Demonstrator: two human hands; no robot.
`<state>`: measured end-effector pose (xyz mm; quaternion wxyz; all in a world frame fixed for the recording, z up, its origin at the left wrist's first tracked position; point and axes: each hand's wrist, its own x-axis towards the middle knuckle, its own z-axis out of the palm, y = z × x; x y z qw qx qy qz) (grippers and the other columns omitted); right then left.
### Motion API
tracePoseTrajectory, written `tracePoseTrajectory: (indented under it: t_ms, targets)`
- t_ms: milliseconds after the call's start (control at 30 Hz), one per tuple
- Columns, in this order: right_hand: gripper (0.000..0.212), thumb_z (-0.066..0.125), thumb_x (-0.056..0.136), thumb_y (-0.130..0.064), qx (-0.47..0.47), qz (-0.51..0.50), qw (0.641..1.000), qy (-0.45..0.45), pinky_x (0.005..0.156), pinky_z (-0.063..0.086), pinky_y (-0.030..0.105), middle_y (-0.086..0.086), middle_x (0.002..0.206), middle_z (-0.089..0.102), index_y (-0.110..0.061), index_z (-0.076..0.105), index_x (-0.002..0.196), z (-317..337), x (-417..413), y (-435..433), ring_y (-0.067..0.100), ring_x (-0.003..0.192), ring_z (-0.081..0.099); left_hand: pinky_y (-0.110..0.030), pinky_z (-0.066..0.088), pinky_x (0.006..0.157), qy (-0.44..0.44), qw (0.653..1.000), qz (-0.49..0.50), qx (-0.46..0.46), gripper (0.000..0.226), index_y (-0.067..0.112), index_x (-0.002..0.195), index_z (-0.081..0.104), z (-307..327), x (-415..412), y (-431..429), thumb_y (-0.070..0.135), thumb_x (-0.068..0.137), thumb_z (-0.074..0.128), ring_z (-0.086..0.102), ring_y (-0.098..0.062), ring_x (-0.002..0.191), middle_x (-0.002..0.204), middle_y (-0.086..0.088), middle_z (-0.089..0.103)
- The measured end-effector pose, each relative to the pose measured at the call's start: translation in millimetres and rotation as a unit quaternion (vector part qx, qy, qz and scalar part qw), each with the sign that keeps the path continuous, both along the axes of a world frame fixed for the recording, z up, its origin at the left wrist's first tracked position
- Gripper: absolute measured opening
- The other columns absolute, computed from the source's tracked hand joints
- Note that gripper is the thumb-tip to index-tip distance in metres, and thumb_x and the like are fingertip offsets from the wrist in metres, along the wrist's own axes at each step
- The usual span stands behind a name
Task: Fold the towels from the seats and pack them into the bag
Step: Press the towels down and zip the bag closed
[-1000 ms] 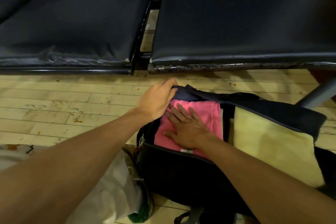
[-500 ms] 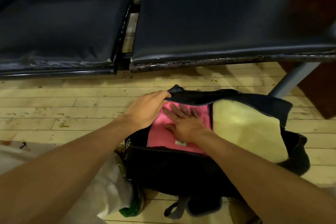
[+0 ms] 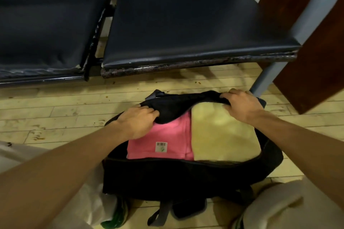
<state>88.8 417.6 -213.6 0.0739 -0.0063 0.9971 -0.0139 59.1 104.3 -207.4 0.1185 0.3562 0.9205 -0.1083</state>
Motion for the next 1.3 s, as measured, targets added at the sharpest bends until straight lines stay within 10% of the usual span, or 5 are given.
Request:
tracePoseTrajectory:
  t_ms: [267, 633, 867, 1033, 1300]
  targets:
    - [0.029, 0.044, 0.102, -0.035, 0.017, 0.039, 0.998, 0.049, 0.071, 0.044, 0.036, 0.007, 0.110, 0.069, -0.025, 0.065, 0.119, 15, -21, 19, 0.033, 0.099, 0.063, -0.036, 0.030, 0.107, -0.017, 0.981, -0.113, 0.158, 0.053, 0.017, 0.145, 0.034, -1, 45, 99, 0.039, 0.096, 0.041, 0.033, -0.022, 0.128, 0.141, -0.007, 0.034]
    - [0.023, 0.053, 0.098, -0.027, -0.081, 0.071, 0.977, 0.184, 0.070, 0.050, 0.040, 0.009, 0.098, 0.070, -0.015, 0.073, 0.101, 50, -16, 27, 0.035, 0.096, 0.061, -0.039, -0.009, 0.119, -0.121, 0.991, -0.039, 0.041, 0.071, 0.038, 0.149, -0.015, -69, 47, 148, 0.066, 0.094, 0.020, -0.026, -0.021, 0.143, 0.158, 0.000, -0.024]
    - [0.022, 0.051, 0.100, -0.029, -0.043, 0.148, 0.982, 0.110, 0.063, 0.034, 0.034, 0.003, 0.103, 0.065, -0.016, 0.068, 0.105, 49, 23, 22, 0.029, 0.098, 0.061, -0.041, -0.002, 0.120, -0.074, 0.996, -0.044, 0.031, 0.070, 0.030, 0.153, -0.004, -52, 54, 150, 0.060, 0.096, 0.022, -0.014, -0.030, 0.147, 0.160, -0.009, -0.013]
    - [0.019, 0.049, 0.100, -0.019, 0.004, 0.209, 0.978, 0.016, 0.064, 0.030, 0.033, 0.004, 0.107, 0.060, -0.013, 0.063, 0.111, 26, 54, 12, 0.029, 0.099, 0.059, -0.034, 0.052, 0.088, -0.002, 0.963, -0.215, 0.162, 0.027, 0.013, 0.108, 0.066, -18, 73, 112, 0.020, 0.084, 0.056, 0.065, -0.025, 0.099, 0.109, -0.007, 0.067]
    - [0.035, 0.048, 0.091, -0.002, 0.046, 0.182, 0.982, -0.028, 0.066, 0.035, 0.034, 0.001, 0.111, 0.056, -0.018, 0.057, 0.121, -3, 65, -9, 0.027, 0.103, 0.057, -0.044, 0.040, 0.100, 0.153, 0.977, -0.081, 0.123, 0.048, 0.010, 0.131, 0.053, 25, 56, 33, 0.027, 0.086, 0.055, 0.052, -0.030, 0.113, 0.125, -0.013, 0.053]
